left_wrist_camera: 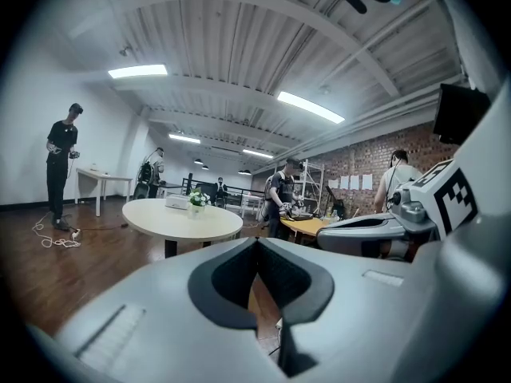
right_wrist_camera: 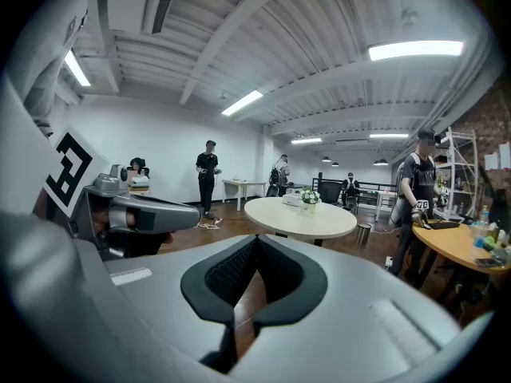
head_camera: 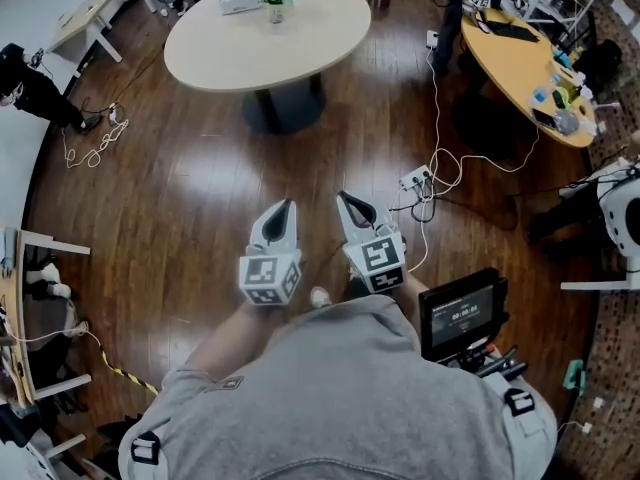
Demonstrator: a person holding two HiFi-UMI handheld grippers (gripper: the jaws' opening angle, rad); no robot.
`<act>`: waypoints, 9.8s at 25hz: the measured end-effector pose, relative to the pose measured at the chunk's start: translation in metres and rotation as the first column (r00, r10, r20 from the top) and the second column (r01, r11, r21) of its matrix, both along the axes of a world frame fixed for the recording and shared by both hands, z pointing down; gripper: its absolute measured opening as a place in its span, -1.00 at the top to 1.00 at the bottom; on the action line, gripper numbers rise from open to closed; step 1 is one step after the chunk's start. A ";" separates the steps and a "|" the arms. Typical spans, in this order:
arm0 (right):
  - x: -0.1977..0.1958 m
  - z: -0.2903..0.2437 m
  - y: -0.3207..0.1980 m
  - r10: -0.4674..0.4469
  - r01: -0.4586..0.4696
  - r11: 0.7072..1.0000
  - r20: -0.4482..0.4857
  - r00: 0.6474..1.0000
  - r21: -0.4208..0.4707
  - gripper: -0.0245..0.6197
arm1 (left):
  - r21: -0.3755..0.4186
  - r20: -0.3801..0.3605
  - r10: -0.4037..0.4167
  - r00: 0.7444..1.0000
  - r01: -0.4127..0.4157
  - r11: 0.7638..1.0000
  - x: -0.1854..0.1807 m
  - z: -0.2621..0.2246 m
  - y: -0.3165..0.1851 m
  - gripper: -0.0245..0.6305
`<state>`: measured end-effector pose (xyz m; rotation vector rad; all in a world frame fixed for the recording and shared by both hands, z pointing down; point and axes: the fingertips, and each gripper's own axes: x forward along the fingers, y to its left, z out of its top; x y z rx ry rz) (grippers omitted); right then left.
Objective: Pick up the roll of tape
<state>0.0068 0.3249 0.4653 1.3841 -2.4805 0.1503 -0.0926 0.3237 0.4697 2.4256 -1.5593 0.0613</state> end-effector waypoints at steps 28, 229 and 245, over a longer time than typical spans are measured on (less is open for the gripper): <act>0.070 0.001 -0.174 -0.094 0.093 0.996 0.048 0.994 0.014 0.88 | 0.038 0.048 -0.116 0.992 0.115 0.993 0.063 -0.014 -0.165 0.92; 0.017 0.017 -0.558 -0.073 0.072 0.997 -0.026 0.997 -0.030 0.88 | -0.191 0.293 -0.056 0.955 0.115 0.975 -0.022 0.058 -0.568 0.57; -0.038 0.009 -0.507 -0.086 0.086 0.996 -0.021 0.996 -0.025 0.88 | -0.138 0.267 -0.074 0.961 0.114 0.984 -0.070 0.031 -0.500 0.57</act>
